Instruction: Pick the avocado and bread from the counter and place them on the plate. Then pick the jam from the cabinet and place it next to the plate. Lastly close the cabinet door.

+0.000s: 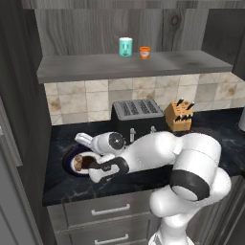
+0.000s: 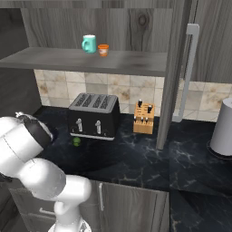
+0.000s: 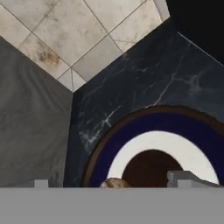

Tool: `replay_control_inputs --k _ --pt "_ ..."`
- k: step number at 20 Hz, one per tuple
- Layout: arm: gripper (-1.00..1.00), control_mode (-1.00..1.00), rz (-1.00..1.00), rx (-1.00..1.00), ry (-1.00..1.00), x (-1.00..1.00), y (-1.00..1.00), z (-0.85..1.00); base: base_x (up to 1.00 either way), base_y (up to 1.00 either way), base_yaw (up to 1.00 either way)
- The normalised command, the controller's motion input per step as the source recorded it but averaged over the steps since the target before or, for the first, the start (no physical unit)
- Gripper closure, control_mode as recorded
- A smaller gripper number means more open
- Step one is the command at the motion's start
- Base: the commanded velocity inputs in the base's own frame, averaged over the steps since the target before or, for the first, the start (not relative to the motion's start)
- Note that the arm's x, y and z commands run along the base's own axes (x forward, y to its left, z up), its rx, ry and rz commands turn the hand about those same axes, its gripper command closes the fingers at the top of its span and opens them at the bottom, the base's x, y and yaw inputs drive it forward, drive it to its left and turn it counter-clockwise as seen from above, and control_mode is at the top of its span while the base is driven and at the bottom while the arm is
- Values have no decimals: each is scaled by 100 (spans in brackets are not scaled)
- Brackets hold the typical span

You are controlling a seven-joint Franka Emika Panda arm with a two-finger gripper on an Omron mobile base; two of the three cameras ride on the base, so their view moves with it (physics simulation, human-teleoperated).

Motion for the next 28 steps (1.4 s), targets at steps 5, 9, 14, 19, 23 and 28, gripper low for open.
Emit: replay_control_inputs --k 5,9,14,19,23,28 --pt "-100 -100 -54 -23 25 -30 -17 65 0 0 0" --pt "-100 -100 -38 -26 17 -49 -20 65 0 0 0" --pt "-100 -100 -2 -25 15 -48 -22 49 0 0 0" --pt "-100 -100 17 -23 24 -18 -41 12 0 0 0" --pt "-100 -100 36 -12 19 -7 -46 1 0 0 0" --pt "-100 -100 36 -3 8 -5 -55 -2 0 0 0"
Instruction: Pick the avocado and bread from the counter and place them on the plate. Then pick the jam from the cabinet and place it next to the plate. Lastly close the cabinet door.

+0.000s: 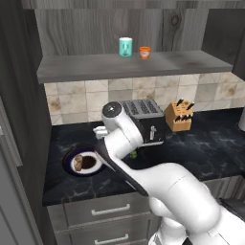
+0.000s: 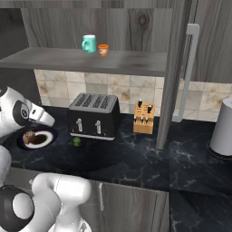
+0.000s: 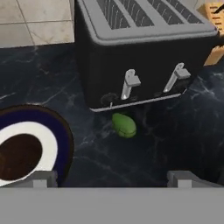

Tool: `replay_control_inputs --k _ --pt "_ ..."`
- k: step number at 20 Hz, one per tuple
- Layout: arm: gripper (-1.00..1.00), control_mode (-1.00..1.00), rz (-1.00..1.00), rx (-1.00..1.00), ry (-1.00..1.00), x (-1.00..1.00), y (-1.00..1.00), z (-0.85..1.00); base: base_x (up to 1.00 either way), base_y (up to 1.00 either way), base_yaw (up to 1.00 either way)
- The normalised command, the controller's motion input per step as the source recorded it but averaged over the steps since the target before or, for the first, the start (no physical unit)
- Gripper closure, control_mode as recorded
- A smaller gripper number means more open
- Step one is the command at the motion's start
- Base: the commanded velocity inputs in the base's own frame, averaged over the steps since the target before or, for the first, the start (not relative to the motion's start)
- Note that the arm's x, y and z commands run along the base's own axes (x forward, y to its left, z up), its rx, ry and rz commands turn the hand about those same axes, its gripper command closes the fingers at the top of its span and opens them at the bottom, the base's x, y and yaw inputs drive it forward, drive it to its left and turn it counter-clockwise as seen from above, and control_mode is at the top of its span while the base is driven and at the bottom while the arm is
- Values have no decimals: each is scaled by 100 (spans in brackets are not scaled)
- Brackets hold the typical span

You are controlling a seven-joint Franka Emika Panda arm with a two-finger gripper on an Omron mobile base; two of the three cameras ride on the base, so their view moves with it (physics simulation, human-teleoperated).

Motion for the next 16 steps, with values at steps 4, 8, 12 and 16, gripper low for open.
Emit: replay_control_inputs --k 4,8,12,16 --pt "-100 -100 27 5 0 0 -77 -24 0 0 0" --pt "-100 -100 12 17 0 0 -65 -19 0 0 0" --pt "-100 -100 0 20 2 0 -43 -16 0 0 0" --pt "-100 -100 0 13 0 1 -27 -17 0 0 0"
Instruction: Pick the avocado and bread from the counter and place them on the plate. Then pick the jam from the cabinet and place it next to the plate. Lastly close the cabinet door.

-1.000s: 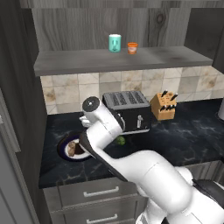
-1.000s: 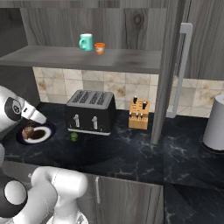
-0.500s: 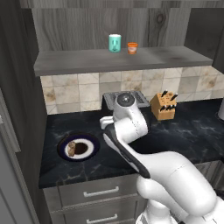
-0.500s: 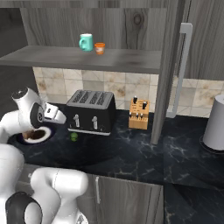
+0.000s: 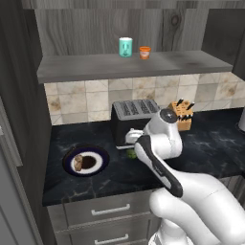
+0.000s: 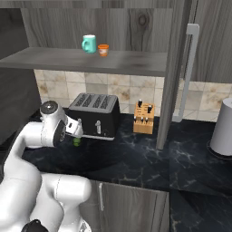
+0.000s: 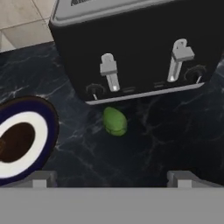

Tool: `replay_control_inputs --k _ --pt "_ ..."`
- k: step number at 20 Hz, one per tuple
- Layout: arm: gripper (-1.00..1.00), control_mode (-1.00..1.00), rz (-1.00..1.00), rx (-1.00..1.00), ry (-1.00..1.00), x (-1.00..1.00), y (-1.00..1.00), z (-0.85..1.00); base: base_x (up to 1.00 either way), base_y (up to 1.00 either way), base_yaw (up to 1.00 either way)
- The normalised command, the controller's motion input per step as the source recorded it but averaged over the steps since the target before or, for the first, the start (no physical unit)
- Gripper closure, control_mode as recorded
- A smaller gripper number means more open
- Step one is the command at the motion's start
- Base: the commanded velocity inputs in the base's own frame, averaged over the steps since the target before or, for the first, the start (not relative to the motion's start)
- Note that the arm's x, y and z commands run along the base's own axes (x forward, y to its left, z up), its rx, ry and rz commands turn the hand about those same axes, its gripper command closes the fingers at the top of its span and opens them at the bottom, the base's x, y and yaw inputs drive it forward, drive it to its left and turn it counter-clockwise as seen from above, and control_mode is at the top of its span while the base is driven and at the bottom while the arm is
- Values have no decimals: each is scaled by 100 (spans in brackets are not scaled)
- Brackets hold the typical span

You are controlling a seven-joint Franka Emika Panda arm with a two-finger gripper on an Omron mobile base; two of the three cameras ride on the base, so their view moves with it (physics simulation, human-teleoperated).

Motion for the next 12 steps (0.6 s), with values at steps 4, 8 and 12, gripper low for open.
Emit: replay_control_inputs --k 4,8,12 --pt "-100 -100 6 1 0 13 -10 -17 0 0 0" --pt "-100 -100 12 0 3 28 -4 -22 0 0 0" --pt "-100 -100 15 0 9 32 0 -17 0 0 0"
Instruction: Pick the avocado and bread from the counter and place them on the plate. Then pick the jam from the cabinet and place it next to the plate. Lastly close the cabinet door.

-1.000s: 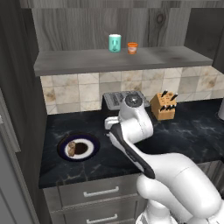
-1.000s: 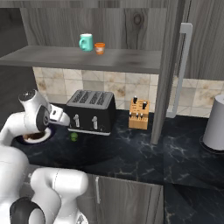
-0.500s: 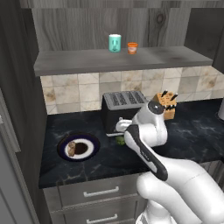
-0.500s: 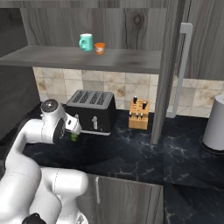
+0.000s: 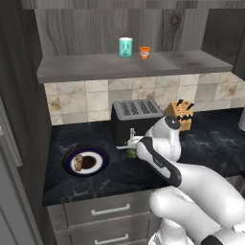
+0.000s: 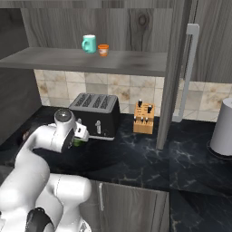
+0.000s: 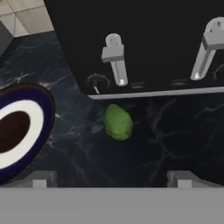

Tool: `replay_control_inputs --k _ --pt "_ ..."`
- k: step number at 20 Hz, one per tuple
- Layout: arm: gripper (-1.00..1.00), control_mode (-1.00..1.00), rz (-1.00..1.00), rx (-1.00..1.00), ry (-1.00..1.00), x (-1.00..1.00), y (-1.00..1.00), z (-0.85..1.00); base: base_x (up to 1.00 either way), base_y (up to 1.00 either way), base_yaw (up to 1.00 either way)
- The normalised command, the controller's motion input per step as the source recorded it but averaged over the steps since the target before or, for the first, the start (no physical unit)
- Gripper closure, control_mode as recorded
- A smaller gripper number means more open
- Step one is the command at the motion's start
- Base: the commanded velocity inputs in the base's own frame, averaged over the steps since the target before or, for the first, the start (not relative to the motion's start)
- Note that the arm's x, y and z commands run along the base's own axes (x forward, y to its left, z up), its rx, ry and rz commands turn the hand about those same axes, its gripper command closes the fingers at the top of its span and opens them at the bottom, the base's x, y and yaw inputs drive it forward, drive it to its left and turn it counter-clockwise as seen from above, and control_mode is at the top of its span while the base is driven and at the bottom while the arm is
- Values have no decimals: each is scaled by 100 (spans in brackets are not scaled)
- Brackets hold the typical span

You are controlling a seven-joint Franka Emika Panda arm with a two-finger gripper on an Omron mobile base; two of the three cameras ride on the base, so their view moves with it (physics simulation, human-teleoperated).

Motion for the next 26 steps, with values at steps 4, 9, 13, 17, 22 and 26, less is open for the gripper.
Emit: replay_control_inputs --k 4,9,13,17,22,26 --pt "-100 -100 15 0 10 32 0 -15 0 0 0" --pt "-100 -100 9 -2 17 37 0 -7 0 0 0" --pt "-100 -100 3 -2 16 30 0 -12 0 0 0" --pt "-100 -100 0 0 14 19 1 -16 0 0 0" --pt "-100 -100 0 0 5 1 10 -24 0 0 0" --pt "-100 -100 0 0 2 0 10 -28 0 0 0"
